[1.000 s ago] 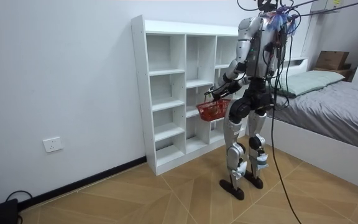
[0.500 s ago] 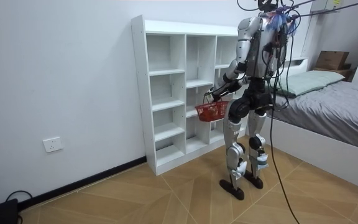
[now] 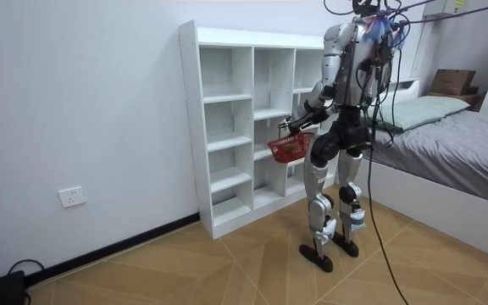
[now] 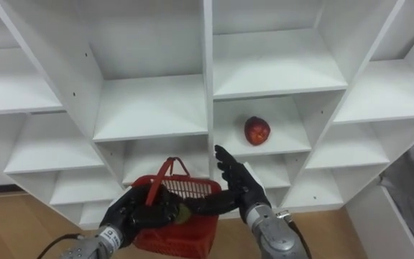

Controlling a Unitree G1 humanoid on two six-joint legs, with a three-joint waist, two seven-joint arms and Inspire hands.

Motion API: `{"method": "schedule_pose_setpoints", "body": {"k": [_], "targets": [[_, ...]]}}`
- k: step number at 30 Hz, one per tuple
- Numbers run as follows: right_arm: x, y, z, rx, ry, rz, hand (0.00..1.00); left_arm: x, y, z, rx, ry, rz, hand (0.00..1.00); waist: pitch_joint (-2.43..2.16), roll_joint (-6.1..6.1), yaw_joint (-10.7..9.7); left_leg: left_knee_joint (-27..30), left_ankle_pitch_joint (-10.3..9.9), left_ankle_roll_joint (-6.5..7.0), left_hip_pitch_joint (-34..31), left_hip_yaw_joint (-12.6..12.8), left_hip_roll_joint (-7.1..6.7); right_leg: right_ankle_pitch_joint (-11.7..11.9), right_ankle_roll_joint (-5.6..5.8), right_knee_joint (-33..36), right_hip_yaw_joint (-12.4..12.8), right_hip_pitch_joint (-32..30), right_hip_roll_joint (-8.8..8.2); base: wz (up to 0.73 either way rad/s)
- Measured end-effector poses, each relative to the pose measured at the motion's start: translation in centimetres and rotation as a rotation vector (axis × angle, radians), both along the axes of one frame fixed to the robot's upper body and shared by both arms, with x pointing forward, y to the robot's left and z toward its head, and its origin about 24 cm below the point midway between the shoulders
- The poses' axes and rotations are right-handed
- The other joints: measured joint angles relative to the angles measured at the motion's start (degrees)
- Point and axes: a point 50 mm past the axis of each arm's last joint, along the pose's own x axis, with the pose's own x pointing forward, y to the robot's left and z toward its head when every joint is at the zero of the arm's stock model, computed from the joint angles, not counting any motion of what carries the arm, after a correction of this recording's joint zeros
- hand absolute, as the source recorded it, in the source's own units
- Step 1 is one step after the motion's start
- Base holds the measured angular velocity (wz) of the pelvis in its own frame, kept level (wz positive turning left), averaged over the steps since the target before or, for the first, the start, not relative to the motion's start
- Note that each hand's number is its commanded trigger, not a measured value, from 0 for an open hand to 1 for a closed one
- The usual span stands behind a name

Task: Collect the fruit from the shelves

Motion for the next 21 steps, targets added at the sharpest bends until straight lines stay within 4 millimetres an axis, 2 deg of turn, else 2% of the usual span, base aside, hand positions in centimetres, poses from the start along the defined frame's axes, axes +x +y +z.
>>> {"method": "schedule_pose_setpoints", "body": {"k": [7, 14, 18, 21], "targets": [[0.2, -1.0, 0.9, -0.018, -0.052, -0.078, 0.0, 0.3, 0.4, 0.2, 0.019, -0.018, 0.019, 1.0, 0.32, -0.73, 0.1, -0.1, -0.1, -0.12, 0.0, -0.1, 0.0, -0.3, -0.04, 0.0, -0.1, -0.3, 0.0, 0.0], [-0.1, -1.2, 0.9, 0.004, -0.056, -0.121, 0.0, 0.7, 0.7, 0.8, 0.017, -0.046, 0.035, 1.0, -0.05, -1.57, 0.1, -0.1, -0.2, -0.2, 0.1, -0.1, 0.02, -0.4, -0.04, 0.0, -0.1, -0.1, 0.0, 0.0], [0.0, -1.7, 1.0, -0.001, -0.058, -0.155, 0.0, 0.7, 0.9, 0.8, 0.015, -0.048, 0.05, 1.0, -0.07, -1.58, 0.0, -0.1, -0.4, -0.2, 0.7, -0.2, 0.05, -0.4, -0.05, 0.0, -0.3, 0.5, 0.03, 0.01], [0.0, -1.9, 1.0, 0.015, -0.055, -0.191, 0.0, 0.7, 1.0, 0.8, 0.016, -0.048, 0.05, 1.0, -0.31, -1.71, 0.0, 0.0, -0.5, -0.19, 0.9, -0.4, 0.02, -0.6, -0.06, 0.0, -0.4, 0.6, 0.0, 0.01]]}}
